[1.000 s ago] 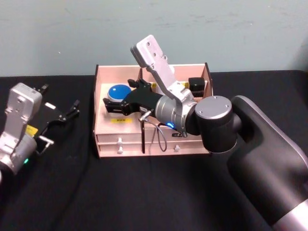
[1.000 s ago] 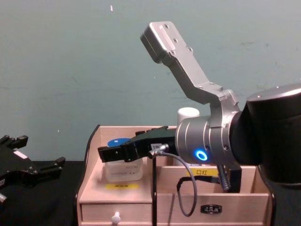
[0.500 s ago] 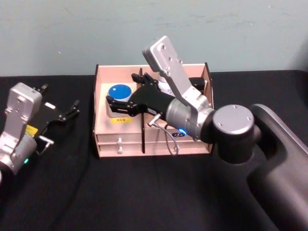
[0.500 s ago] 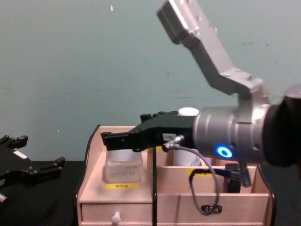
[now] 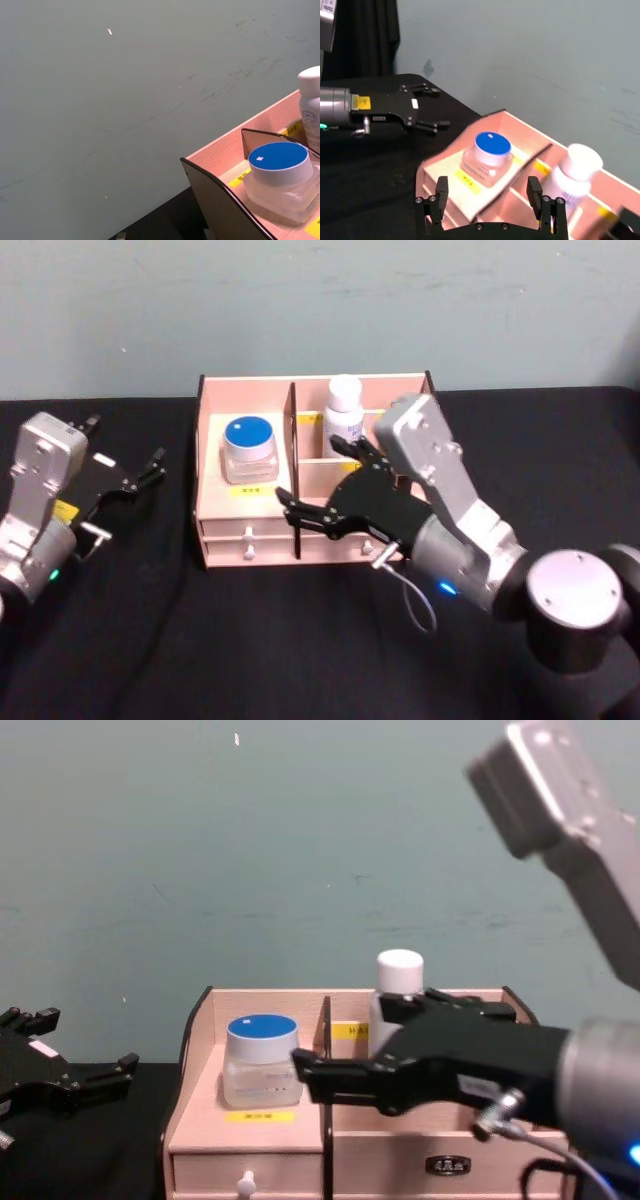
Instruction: Pick up the facial cleanser and watermelon frost from the table and place them into the tiered storage box.
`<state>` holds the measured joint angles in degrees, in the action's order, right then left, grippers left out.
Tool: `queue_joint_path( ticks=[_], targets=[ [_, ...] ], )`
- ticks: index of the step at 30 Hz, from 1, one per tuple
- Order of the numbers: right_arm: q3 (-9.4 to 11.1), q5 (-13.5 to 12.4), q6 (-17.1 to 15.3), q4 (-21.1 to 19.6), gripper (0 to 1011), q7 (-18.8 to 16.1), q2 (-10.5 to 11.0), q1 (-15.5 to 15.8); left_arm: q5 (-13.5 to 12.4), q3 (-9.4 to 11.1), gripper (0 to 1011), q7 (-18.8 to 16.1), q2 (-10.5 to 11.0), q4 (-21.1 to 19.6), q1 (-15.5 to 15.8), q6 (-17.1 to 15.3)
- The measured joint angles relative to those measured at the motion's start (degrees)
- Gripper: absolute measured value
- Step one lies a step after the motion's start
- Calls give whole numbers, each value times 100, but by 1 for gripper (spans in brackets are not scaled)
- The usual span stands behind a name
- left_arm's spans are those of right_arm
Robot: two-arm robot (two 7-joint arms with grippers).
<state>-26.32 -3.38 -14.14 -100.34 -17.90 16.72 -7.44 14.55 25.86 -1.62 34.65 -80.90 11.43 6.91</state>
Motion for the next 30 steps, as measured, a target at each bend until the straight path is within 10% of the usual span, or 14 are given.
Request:
queue_joint_path(
  ticks=[14, 30],
  targets=[
    [1300, -299, 614, -352, 1003, 716, -86, 814, 0, 0, 1001, 0, 0, 0, 0, 0],
    [1998, -38, 692, 367, 1002, 1280, -391, 678, 0, 0, 1001, 0, 0, 0, 0, 0]
  ],
)
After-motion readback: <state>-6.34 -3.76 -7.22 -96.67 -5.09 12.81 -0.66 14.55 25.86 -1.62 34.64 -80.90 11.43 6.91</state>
